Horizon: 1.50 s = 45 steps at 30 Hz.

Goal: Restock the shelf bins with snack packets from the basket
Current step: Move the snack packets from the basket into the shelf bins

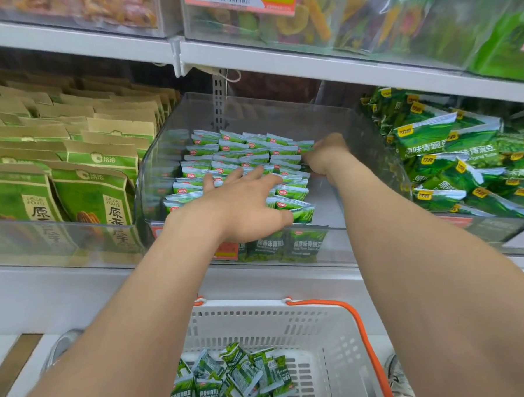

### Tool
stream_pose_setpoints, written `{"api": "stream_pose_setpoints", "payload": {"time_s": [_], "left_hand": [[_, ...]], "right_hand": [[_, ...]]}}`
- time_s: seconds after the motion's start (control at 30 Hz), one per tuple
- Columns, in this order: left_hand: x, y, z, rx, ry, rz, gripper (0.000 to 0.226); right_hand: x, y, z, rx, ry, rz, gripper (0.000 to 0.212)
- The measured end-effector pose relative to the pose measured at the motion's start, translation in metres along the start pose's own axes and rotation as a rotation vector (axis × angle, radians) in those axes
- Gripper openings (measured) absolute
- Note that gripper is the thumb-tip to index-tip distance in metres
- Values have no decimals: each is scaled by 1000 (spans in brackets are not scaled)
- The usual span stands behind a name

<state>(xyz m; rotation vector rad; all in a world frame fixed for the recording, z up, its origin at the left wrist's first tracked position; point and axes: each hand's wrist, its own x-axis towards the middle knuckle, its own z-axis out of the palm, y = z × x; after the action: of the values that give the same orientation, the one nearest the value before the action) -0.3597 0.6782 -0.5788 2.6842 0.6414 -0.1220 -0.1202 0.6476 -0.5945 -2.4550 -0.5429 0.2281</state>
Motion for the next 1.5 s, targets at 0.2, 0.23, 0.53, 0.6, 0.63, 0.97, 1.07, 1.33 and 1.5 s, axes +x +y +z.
{"api": "stream_pose_setpoints", "payload": {"time_s": [0.2,0.23,0.53,0.6,0.63,0.97,1.07,1.33,1.5], "left_hand": [[0,-1,2,-48,99,11,72],[0,-1,3,-53,136,16,72],[-20,5,10,80,684,199,39],[-29,10,21,84,808,257,28],[-35,12,29,58,875,293,22],[-90,-2,150,13,621,220,18],[-95,-24,189,71,179,83,22],[-111,-75,298,-19,-493,-43,19],[-107,-86,330,-52,-577,-87,19]], "right_hand": [[-10,-3,-5,-163,148,-12,61],[-15,-5,-9,-208,140,-19,59],[-106,-3,-52,-219,204,-547,31],[-143,2,-61,-201,311,-701,31],[-162,7,-63,-208,364,-786,30],[-243,87,-9,-556,-349,-769,28],[-248,119,32,-620,-656,-559,13],[-268,239,148,-726,-924,-197,14],[-280,271,194,-662,-1038,-162,21]]}}
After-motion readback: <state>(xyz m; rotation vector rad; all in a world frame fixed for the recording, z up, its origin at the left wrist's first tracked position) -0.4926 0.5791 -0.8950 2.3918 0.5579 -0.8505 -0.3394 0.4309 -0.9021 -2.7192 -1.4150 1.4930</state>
